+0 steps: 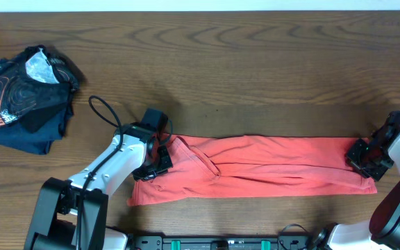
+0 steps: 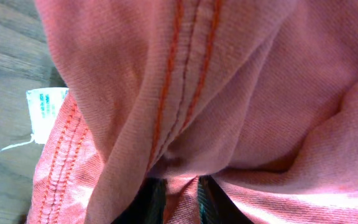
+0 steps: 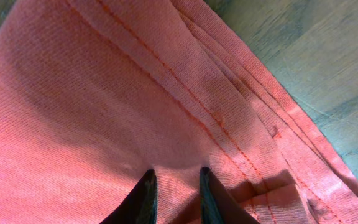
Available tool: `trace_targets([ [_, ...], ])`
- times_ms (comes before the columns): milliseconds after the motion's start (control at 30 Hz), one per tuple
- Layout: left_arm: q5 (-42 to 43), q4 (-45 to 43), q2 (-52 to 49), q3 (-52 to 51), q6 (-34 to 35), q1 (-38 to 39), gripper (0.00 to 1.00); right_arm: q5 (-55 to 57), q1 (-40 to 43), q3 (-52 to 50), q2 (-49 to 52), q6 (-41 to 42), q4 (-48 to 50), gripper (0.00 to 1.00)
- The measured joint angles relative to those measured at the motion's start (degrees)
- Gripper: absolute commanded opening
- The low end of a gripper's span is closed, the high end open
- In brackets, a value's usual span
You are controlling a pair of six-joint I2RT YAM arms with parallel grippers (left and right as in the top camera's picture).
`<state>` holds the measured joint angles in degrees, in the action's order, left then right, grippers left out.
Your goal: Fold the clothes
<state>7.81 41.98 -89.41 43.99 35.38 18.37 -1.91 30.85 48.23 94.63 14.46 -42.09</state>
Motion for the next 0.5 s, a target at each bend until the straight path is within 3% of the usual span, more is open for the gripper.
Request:
trace_targets([
  [367, -0.13, 1.92, 1.29, 0.02, 0.81, -0.37, 0.22, 0.0, 0.0, 0.0, 0.0, 0.0, 0.0, 0.22],
  [500, -0.33, 2.56, 5.64, 0.26, 0.83, -0.61, 0.27, 0.0, 0.0, 0.0, 0.0, 0.0, 0.0, 0.22],
])
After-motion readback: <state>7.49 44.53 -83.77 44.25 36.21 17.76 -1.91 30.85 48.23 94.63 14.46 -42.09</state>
